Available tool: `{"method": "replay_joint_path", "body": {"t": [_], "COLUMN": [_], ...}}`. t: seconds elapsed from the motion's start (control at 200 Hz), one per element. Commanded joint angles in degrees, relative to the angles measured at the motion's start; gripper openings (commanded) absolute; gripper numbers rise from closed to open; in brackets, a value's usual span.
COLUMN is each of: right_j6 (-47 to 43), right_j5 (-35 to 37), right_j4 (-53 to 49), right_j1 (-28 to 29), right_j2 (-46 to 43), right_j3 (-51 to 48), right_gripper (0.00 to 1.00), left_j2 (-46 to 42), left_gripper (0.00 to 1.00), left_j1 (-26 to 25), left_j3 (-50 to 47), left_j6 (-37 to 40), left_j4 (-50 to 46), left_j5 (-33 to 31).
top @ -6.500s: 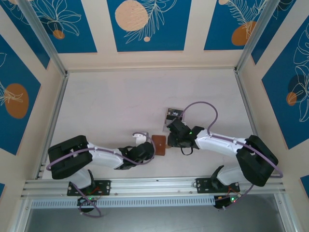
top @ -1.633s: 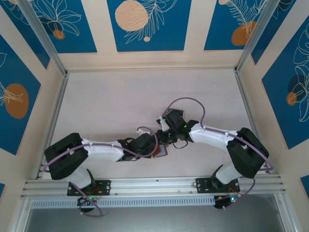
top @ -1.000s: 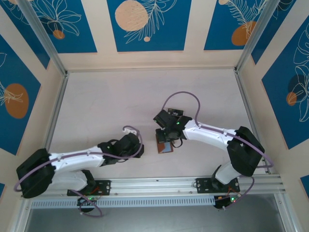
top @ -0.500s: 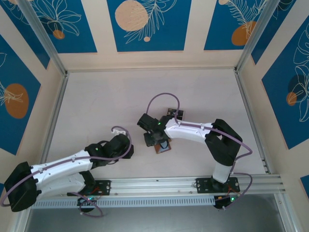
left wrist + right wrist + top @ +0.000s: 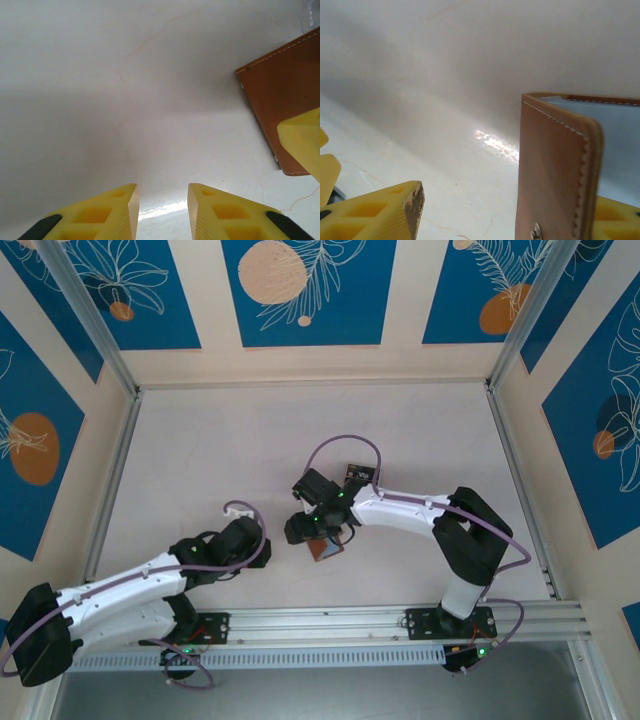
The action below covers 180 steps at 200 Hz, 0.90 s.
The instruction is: Put the credit cards into the card holder
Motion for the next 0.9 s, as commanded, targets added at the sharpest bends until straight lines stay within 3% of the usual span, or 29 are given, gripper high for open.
{"method": "replay_joint_path", "body": {"t": [0.0, 0.375, 0.77, 0.895], "right_j6": [1.55, 3.02, 4.59, 5.32], "right_j5": [-6.67, -11.34, -16.11, -18.25], "right_j4": [4.15, 7.25, 13.08, 15.69], "right_j1": [-0.93, -2.43, -3.03, -3.13], "right_j2": [-3.45, -8.41, -5.18, -4.09], "right_j3": [-2.68, -6.35, -8.16, -8.9], "right_gripper": [0.64, 0.58, 0.28, 0.26], "left_j2": [-0.23, 8.74, 19.91, 21.74], "left_gripper": [0.31, 0.18, 0.15, 0.15], "left_j1": [0.92, 0.92, 0.92, 0.99], "left_j3": [-1.3, -1.43, -0.45, -0.63], "left_j6": [-0.67, 1.35, 0.93, 0.69], "left_j4": [-0.31, 9.63, 18.72, 20.49], "left_j5": [1.62, 6.97, 9.5, 9.56]}}
